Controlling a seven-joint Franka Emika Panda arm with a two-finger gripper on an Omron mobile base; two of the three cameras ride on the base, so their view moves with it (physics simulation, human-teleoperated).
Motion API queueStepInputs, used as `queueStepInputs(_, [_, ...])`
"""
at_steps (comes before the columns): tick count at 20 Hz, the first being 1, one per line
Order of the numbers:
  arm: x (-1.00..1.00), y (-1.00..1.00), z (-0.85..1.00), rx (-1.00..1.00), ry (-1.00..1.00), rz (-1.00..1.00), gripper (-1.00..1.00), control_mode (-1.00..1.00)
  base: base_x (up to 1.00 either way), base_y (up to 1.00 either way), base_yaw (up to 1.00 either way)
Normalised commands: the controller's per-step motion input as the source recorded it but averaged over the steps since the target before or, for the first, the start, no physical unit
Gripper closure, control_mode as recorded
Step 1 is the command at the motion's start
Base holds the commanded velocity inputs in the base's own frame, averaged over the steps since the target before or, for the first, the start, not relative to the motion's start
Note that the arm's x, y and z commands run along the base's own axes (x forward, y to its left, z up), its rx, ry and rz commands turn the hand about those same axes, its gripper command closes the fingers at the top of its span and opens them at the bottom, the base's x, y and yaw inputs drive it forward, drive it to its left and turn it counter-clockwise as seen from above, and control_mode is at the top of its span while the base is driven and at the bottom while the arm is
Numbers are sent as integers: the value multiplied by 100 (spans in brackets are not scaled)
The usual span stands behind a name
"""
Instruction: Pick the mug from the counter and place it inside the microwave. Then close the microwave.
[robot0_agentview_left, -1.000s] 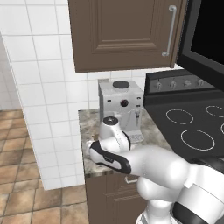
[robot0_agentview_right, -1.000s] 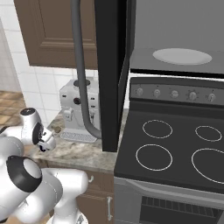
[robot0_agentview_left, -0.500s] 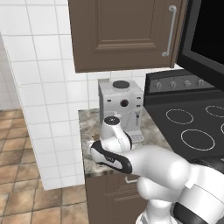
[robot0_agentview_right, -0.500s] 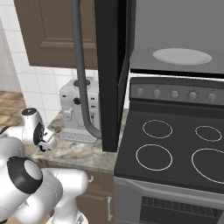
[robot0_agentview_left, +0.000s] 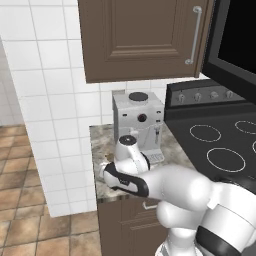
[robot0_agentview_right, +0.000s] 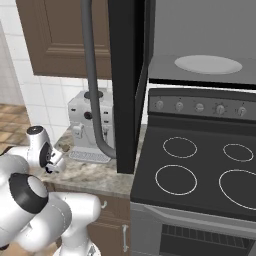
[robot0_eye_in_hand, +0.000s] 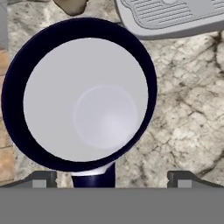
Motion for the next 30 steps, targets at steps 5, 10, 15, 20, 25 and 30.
queueStepInputs(5, [13, 0, 0, 0, 0, 0, -100, -100, 0, 0, 0])
queueStepInputs(10, [15, 0, 0, 0, 0, 0, -100, -100, 0, 0, 0])
queueStepInputs(15, [0, 4, 0, 0, 0, 0, -100, -100, 0, 0, 0])
queueStepInputs(20, [0, 0, 0, 0, 0, 0, -100, -100, 0, 0, 0])
queueStepInputs(25, [0, 0, 0, 0, 0, 0, -100, -100, 0, 0, 0])
queueStepInputs(30, [0, 0, 0, 0, 0, 0, 100, -100, 0, 0, 0])
